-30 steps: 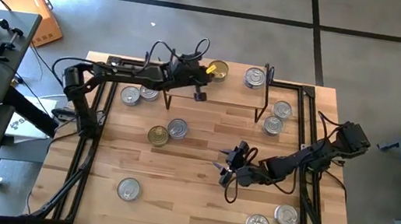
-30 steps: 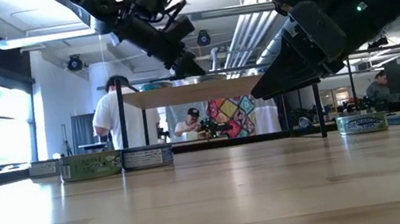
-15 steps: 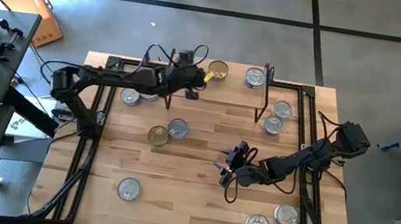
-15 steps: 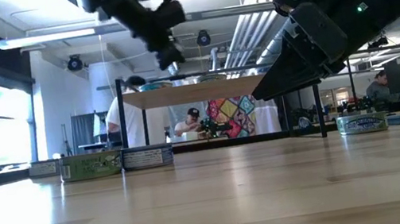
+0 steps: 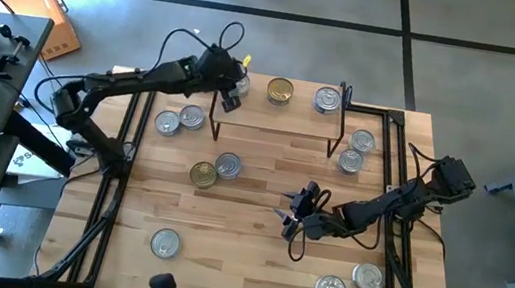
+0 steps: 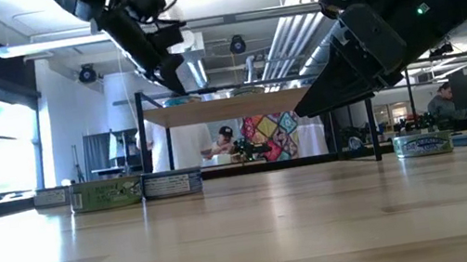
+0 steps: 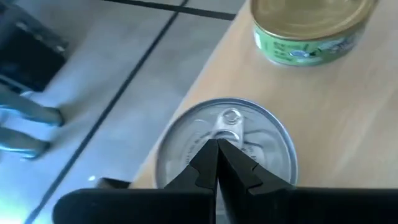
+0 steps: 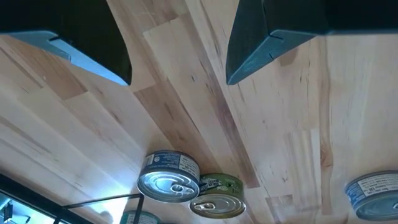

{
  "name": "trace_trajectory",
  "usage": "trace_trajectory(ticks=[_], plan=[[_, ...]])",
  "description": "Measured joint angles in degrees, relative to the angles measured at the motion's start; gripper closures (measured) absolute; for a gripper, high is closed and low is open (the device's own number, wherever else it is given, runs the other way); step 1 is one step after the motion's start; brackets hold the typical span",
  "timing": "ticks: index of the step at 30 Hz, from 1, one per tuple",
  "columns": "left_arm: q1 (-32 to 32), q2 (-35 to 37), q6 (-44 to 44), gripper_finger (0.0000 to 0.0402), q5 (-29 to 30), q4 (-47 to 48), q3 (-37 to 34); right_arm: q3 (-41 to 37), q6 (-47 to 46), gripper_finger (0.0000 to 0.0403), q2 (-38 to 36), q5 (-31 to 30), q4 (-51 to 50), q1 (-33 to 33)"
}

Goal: Stack canned seafood by type on shelf
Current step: Adjust the tuna cans on the shelf

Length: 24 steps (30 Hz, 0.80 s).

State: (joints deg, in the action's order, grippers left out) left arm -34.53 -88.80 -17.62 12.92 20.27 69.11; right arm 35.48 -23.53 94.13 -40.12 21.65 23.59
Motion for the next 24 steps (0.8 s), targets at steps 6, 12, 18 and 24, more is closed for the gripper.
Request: trace_trajectory(ticks=[6,12,18,24], plan=[[0.1,-0.5,-1.4,0.0401,-6.6,-0.4,0.0,0.0,0.0,0.0149,0.0,0.0,0.0,0.0],[0.7,-0.5,-1.5,0.0401,-12.4,-0.8,0.0,0.0,0.0,0.0149,0.0,0.0,0.0,0.0],[1.2,-0.5,1.1,0.0401,-4.5,-2.2,0.0,0.0,0.0,0.0149,0.0,0.0,0.0,0.0],[0.4,-0.6,2.3,0.0401,-11.5,-1.6,0.0,0.0,0.0,0.0149,0.0,0.0,0.0,0.0]])
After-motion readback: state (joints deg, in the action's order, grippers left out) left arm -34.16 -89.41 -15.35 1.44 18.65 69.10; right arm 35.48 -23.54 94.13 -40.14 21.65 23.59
